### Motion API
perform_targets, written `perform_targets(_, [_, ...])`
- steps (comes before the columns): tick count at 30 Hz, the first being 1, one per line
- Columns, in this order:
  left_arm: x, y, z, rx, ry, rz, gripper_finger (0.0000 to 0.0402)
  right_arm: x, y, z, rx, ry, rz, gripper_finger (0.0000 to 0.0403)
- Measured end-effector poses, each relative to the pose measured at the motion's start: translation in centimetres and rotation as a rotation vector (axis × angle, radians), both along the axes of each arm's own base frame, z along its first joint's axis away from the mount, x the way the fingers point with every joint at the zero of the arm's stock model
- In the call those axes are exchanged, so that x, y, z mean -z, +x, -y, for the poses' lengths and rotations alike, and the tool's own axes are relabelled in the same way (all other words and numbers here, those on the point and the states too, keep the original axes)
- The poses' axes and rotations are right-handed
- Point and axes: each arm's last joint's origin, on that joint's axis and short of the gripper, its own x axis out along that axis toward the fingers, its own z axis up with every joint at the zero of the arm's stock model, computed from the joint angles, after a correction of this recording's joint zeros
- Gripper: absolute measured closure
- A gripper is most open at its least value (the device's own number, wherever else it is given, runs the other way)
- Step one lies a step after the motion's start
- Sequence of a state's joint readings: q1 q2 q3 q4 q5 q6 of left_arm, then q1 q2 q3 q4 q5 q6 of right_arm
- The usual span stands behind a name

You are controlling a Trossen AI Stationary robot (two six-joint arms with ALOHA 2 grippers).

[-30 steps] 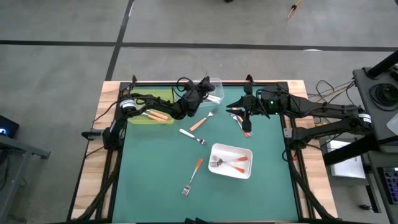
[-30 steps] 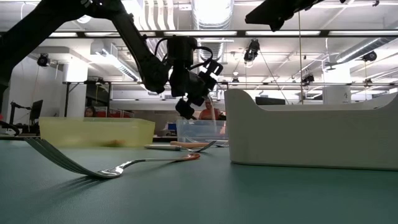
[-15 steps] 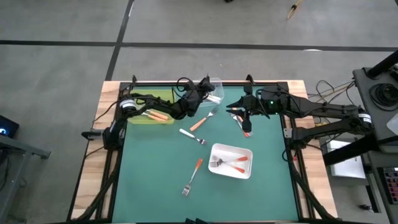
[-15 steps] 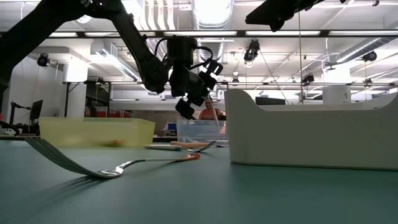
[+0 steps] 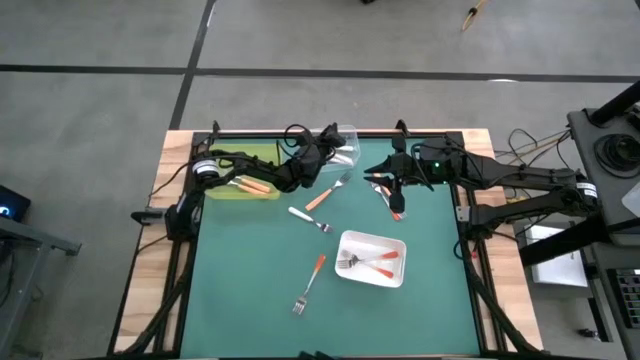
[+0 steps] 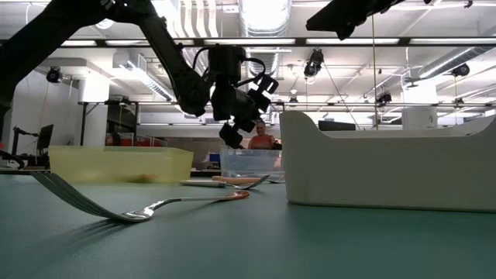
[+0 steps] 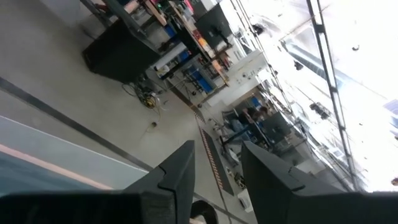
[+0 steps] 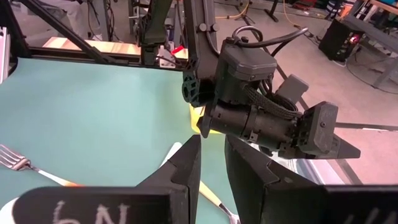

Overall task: Sort silverware by color (type)
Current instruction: Put the light orange into the yellow bin

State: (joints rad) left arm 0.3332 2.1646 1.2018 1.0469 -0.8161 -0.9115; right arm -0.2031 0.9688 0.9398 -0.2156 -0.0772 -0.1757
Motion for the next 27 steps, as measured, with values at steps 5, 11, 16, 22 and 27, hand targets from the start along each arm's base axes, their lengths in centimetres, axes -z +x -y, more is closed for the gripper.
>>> perform_targets(5, [-1.3,0.3,0.3,0.178,0.057,0.040,0.0290,0.3,-0.1,0.0,0.002,0.013,-0.022,0.0339])
perform_targets(11, [-4.7,0.1,1.2,0.416,0.314,0.000,0.0289,0.7,-0.1,0.0,0.014,0.050,-0.042,0.0339])
perform_targets(16, [-7.9,-1.5,2.1,0.511,0.465,-0.073,0.0289,1.1,-0.3,-0.1,0.036,0.111,-0.080,0.0339])
perform_targets(22, [-10.8,-4.8,3.3,0.559,0.527,-0.450,0.0289,1.8,-0.6,-0.1,0.078,0.212,-0.147,0.0339])
perform_targets(27, [-11.9,-7.7,4.7,0.698,0.463,-0.877,0.0290,2.2,-0.8,-0.2,0.124,0.308,-0.189,0.0339])
